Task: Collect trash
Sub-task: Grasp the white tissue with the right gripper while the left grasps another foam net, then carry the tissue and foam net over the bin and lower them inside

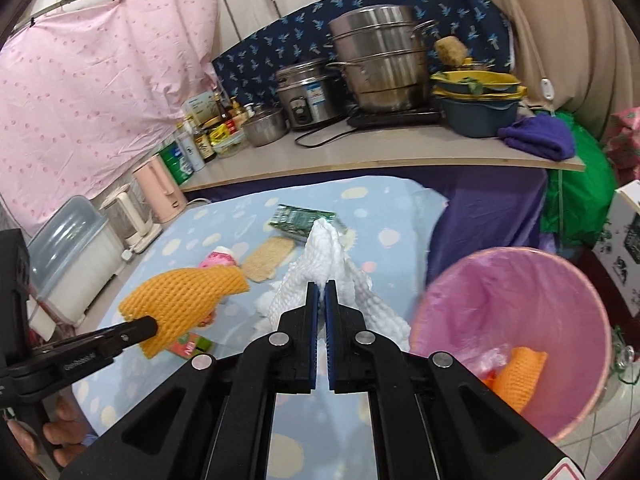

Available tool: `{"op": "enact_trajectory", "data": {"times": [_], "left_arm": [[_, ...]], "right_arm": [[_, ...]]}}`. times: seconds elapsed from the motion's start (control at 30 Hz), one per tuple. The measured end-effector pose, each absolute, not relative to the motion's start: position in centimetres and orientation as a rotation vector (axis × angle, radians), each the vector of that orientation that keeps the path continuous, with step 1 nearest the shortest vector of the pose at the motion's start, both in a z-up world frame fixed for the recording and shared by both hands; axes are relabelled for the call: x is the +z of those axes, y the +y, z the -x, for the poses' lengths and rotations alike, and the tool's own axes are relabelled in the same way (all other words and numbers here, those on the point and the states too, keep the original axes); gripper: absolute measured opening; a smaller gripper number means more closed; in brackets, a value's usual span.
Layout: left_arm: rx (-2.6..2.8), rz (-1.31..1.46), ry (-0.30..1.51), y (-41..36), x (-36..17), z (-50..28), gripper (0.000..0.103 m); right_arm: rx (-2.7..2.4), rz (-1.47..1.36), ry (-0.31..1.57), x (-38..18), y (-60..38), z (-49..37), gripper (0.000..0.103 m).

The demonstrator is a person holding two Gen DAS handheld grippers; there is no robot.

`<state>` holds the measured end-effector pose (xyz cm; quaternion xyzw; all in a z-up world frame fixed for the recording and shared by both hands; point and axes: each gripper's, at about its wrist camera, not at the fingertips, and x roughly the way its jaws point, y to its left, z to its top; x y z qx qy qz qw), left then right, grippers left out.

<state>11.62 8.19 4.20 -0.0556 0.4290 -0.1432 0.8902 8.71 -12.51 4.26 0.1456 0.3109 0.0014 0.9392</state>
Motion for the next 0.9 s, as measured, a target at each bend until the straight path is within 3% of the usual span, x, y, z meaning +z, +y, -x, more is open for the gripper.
{"op": "enact_trajectory", "data": {"times": [0.6,0.9], "left_arm": [[-0.591,-0.084,0.892,-7.6,3.7,-6.8,0.009],[-0.634,-0.136,0.893,-11.9,3.4,-6.6,0.009]], "right_arm": [[-0.266,-0.41,0.642,1.2,-24.4,-1.3,0.004],[-0.291,-0.441,0.63,0.6,-26.2,-0.2,0.004]]}}
